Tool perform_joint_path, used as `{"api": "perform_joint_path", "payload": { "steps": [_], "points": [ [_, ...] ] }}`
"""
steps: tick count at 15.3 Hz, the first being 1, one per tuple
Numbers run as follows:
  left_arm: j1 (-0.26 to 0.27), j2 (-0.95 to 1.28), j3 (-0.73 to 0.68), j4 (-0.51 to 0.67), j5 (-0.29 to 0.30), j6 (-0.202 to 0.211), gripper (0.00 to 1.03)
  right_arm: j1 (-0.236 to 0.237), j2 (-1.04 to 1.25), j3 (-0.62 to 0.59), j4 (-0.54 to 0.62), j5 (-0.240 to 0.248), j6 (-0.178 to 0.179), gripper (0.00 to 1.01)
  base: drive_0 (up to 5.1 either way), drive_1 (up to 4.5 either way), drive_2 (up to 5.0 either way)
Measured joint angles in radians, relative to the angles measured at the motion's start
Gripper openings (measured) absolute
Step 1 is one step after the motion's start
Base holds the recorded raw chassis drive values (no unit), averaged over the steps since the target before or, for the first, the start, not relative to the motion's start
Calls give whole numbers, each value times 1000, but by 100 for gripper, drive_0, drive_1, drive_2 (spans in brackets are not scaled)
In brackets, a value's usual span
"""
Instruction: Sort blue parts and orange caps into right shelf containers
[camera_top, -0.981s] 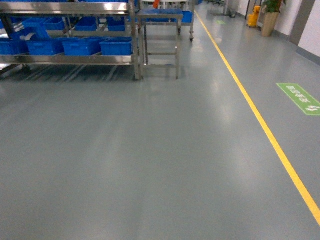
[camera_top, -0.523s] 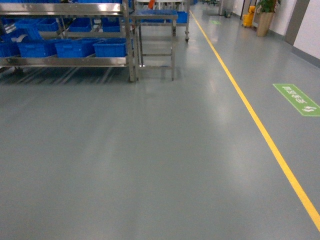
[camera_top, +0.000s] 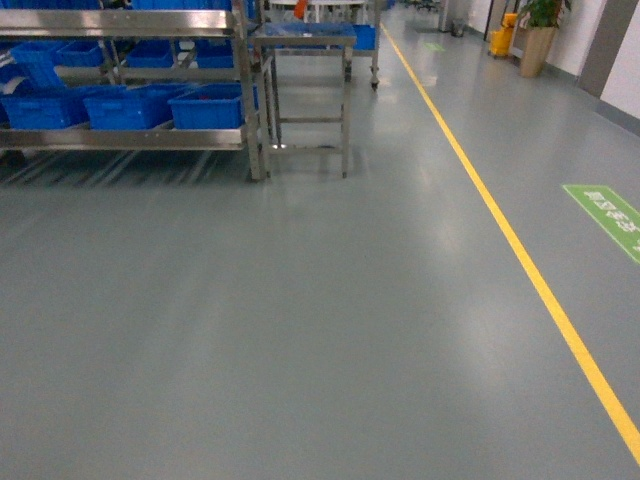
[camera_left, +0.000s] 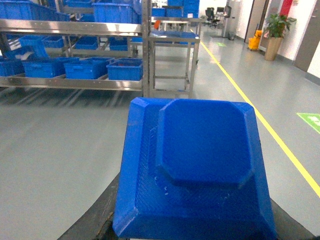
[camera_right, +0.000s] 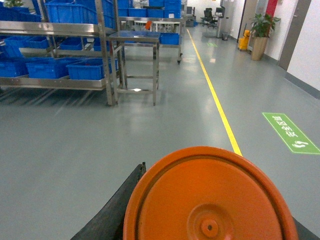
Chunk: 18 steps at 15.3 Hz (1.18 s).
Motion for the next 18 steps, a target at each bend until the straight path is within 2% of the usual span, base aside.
{"api": "perform_joint_path", "payload": {
  "steps": [18],
  "points": [
    [0, 0, 0, 2, 0, 0, 43, 0, 0, 0, 0, 0, 0, 44, 1, 433, -431]
  ]
}}
